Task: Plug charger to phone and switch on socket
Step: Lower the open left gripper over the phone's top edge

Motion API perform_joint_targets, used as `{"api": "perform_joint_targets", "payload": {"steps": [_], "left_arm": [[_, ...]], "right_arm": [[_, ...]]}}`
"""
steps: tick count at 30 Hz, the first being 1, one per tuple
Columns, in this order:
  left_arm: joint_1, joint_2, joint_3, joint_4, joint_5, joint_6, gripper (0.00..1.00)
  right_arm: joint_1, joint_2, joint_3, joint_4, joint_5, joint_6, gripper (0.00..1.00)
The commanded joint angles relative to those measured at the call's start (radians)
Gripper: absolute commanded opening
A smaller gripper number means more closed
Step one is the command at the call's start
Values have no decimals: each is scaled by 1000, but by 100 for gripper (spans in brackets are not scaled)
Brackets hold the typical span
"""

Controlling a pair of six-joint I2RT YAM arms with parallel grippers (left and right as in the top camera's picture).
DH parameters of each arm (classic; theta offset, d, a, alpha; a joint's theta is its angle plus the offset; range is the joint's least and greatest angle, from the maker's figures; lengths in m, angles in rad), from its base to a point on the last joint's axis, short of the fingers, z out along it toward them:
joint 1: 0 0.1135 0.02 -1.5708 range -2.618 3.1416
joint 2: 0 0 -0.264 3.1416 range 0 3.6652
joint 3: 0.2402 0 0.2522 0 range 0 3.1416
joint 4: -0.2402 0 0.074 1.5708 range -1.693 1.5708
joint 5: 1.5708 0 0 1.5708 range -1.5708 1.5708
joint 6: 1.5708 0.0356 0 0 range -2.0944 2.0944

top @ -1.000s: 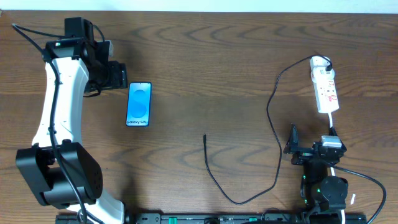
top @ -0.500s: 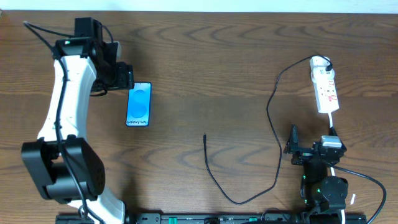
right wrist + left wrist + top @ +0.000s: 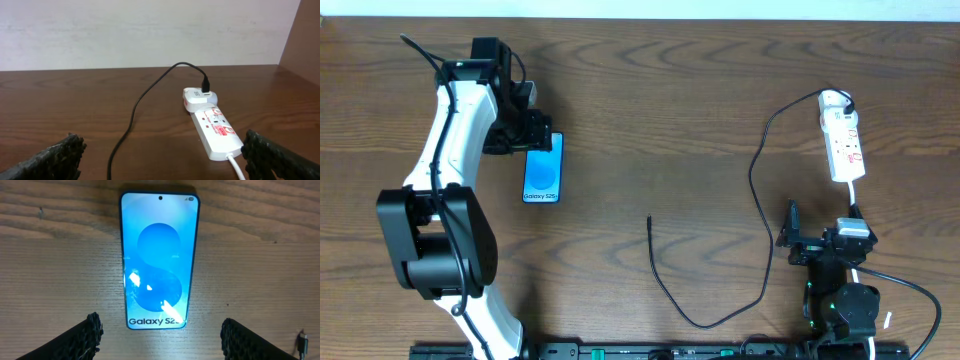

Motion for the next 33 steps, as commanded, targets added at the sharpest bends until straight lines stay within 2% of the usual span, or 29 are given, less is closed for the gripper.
{"api": "perform_joint_targets", "payload": {"steps": [1, 11, 12, 13, 14, 16, 17, 18, 19, 33], "left_arm": [[-4, 21, 24, 0, 2, 10, 78], [-4, 21, 24, 31, 2, 10, 78], [-4, 21, 24, 28, 1, 10, 63], [-4, 21, 24, 30, 2, 10, 35], [-4, 21, 24, 34, 2, 10, 11], [-4, 21, 24, 42, 2, 10, 8], [-4, 21, 24, 45, 2, 10, 34], [-4, 21, 24, 46, 2, 10, 72], [-4, 21, 24, 46, 2, 10, 93], [-4, 21, 24, 65, 0, 10, 95]], "right_arm": [[-3, -8, -1, -4, 6, 11, 99], [-3, -8, -1, -4, 6, 11, 99], [-3, -8, -1, -4, 6, 11, 99], [-3, -8, -1, -4, 6, 11, 99], [-3, -8, -1, -4, 6, 11, 99], [-3, -8, -1, -4, 6, 11, 99], [-3, -8, -1, -4, 6, 11, 99], [-3, -8, -1, -4, 6, 11, 99], [-3, -8, -1, -4, 6, 11, 99], [-3, -8, -1, -4, 6, 11, 99]]}}
